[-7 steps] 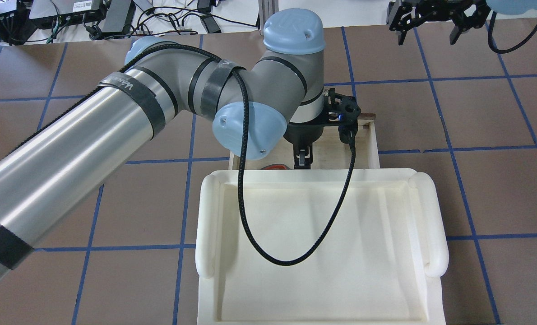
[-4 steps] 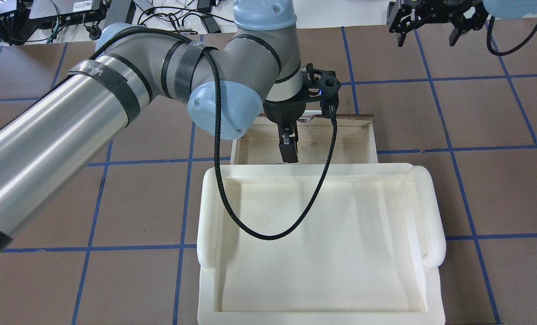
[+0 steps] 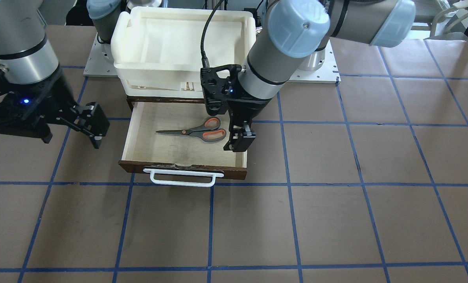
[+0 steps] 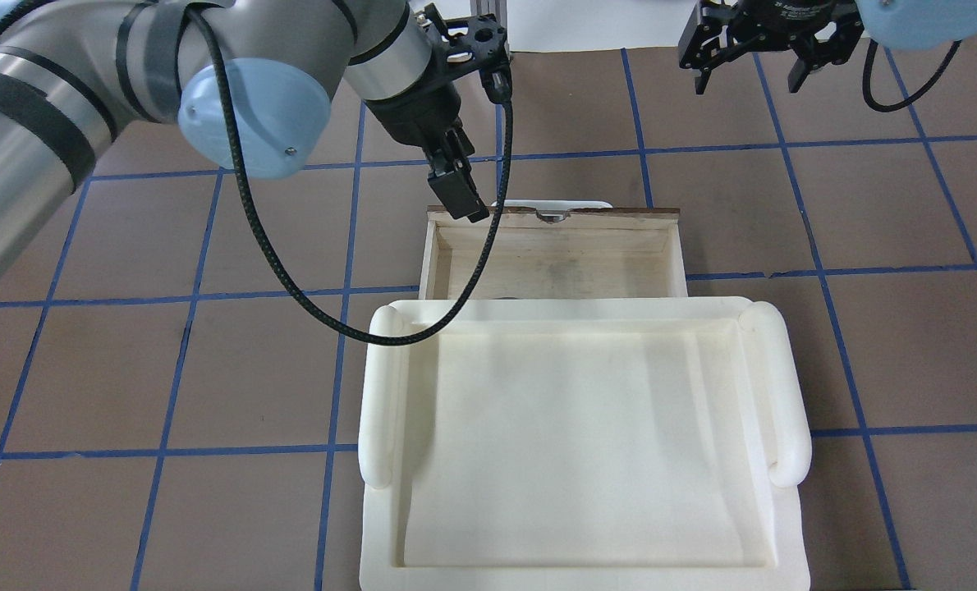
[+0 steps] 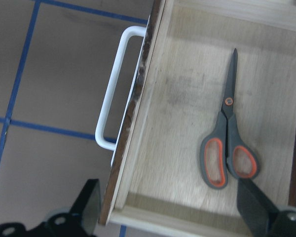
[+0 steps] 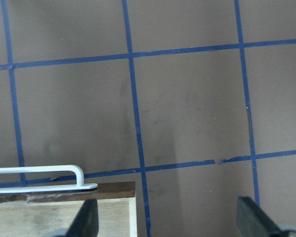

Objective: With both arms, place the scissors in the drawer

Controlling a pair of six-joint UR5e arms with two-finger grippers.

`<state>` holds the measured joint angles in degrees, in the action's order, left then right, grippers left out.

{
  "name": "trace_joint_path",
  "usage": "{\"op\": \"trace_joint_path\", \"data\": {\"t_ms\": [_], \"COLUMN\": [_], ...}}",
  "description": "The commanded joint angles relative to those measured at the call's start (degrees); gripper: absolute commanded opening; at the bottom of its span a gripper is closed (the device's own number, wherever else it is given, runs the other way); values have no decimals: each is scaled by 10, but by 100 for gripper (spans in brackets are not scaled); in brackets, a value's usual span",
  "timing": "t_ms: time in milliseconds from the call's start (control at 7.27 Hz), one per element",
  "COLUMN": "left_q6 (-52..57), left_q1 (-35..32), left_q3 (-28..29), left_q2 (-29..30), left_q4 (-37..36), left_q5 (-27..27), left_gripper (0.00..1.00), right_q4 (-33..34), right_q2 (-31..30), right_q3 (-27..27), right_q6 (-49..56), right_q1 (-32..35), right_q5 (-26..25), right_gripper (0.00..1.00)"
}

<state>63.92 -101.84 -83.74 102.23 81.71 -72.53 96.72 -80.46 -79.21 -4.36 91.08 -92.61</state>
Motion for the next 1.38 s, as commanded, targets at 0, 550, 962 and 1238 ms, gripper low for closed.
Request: {"op": "trace_joint_path", "data": {"t_ms": [0, 550, 962, 1238], "left_q6": [-93, -300, -576, -680], "left_q1": [63, 147, 153, 102], "left_q3": [-11, -13, -19, -20], "left_q2": [-58, -159, -169, -161], "left_q4": [69, 93, 64, 63], "left_q5": [-70, -154, -156, -164], "left_gripper": [100, 100, 100, 100], "right_q4": [-28, -84, -90, -105], "right_q2": [-14, -15, -15, -15], "right_q3": [-1, -1, -2, -2], "right_q6": [1, 1, 1, 1], "right_q1": [37, 32, 27, 27], "right_q5": [27, 32, 15, 16], "right_gripper": [100, 100, 100, 100]}}
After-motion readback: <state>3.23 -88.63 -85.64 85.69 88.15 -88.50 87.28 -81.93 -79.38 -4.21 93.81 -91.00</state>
